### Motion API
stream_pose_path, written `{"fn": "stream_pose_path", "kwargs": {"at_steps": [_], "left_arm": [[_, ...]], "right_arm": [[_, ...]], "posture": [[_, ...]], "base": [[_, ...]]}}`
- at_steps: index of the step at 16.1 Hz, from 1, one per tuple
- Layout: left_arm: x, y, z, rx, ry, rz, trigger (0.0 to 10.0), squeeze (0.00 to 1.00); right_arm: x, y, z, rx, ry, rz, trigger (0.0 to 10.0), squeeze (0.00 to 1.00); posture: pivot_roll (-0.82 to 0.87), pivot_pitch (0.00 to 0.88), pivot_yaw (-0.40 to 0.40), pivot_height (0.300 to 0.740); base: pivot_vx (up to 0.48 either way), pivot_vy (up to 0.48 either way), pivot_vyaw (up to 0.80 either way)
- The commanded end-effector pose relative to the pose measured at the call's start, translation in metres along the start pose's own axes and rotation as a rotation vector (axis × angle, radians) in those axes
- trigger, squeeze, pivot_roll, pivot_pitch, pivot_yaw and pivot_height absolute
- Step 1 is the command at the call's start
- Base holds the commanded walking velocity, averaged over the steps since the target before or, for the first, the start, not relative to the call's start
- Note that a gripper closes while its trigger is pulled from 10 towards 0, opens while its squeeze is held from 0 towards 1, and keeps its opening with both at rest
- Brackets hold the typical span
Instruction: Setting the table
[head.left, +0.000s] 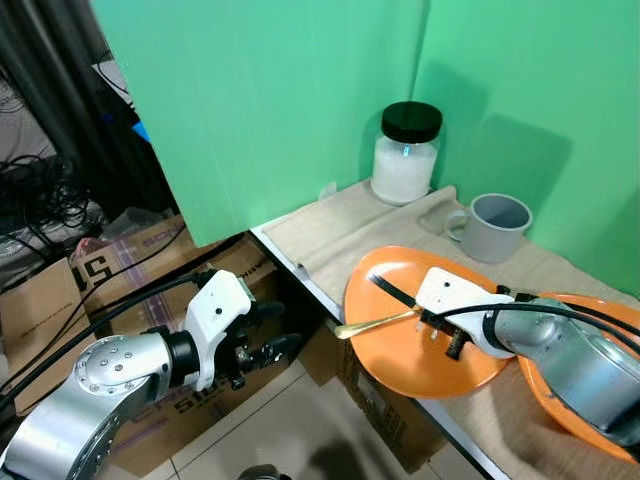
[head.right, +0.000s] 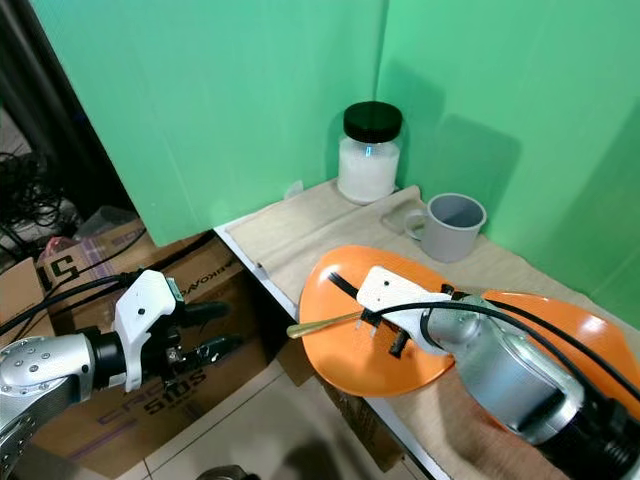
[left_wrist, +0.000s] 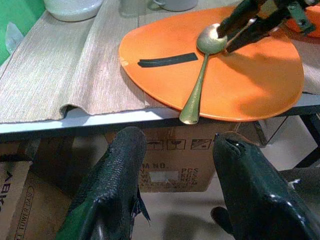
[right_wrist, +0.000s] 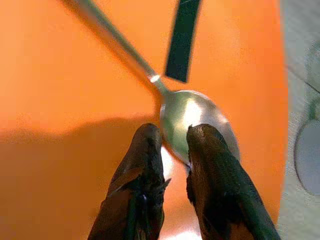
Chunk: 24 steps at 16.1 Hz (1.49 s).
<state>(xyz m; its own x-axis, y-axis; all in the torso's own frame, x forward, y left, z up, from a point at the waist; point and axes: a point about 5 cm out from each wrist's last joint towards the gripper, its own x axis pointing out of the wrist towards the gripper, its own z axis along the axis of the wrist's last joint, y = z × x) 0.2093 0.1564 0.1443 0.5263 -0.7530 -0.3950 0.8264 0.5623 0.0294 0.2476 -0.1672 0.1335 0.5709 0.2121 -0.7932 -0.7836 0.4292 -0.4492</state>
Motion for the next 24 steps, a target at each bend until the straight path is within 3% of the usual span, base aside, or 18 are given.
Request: {"fn": "stream_pose_path", "kwargs": {"at_steps": [1, 7, 8, 11, 14, 17, 18, 24], "left_arm": [[-0.001, 0.002, -0.003, -0.002, 0.022, 0.002, 10.0, 0.0], [-0.001, 0.002, -0.003, -0.004, 0.027, -0.004, 10.0, 0.0], [-0.001, 0.002, -0.003, -0.004, 0.028, -0.005, 10.0, 0.0], [-0.002, 0.002, -0.003, -0.002, 0.03, -0.007, 10.0, 0.0], [-0.002, 0.002, -0.003, 0.002, 0.03, -0.005, 10.0, 0.0], [-0.002, 0.002, -0.002, 0.003, 0.03, -0.002, 10.0, 0.0], [-0.002, 0.002, -0.002, 0.002, 0.03, -0.002, 10.0, 0.0], [-0.001, 0.0, -0.002, 0.003, 0.028, -0.008, 10.0, 0.0]], "right_arm": [[-0.002, 0.002, 0.005, -0.043, -0.013, 0.014, 10.0, 0.0], [0.015, -0.011, 0.002, -0.098, 0.065, -0.132, 10.0, 0.0], [0.019, -0.02, 0.0, -0.121, 0.088, -0.215, 10.0, 0.0], [0.025, -0.029, 0.003, -0.131, 0.088, -0.295, 10.0, 0.0], [0.027, -0.037, 0.018, -0.016, -0.005, -0.355, 10.0, 0.0], [0.016, -0.035, 0.029, 0.293, -0.103, -0.297, 10.0, 0.0], [0.007, -0.035, 0.029, 0.476, -0.135, -0.277, 10.0, 1.0], [-0.003, 0.003, 0.018, 0.679, 0.05, -0.143, 10.0, 1.0]], "posture": [[0.09, 0.0, 0.064, 0.74], [0.09, 0.0, 0.067, 0.74], [0.09, 0.0, 0.068, 0.74], [0.09, 0.0, 0.072, 0.74], [0.09, 0.0, 0.072, 0.74], [0.09, 0.0, 0.067, 0.74], [0.09, 0.0, 0.067, 0.74], [0.09, 0.0, 0.065, 0.74]], "base": [[0.0, 0.0, 0.0], [0.0, 0.0, 0.0], [0.0, 0.0, 0.0], [0.0, 0.0, 0.0], [0.0, 0.0, 0.0], [0.0, 0.0, 0.0], [0.0, 0.0, 0.0], [0.0, 0.0, 0.0]]}}
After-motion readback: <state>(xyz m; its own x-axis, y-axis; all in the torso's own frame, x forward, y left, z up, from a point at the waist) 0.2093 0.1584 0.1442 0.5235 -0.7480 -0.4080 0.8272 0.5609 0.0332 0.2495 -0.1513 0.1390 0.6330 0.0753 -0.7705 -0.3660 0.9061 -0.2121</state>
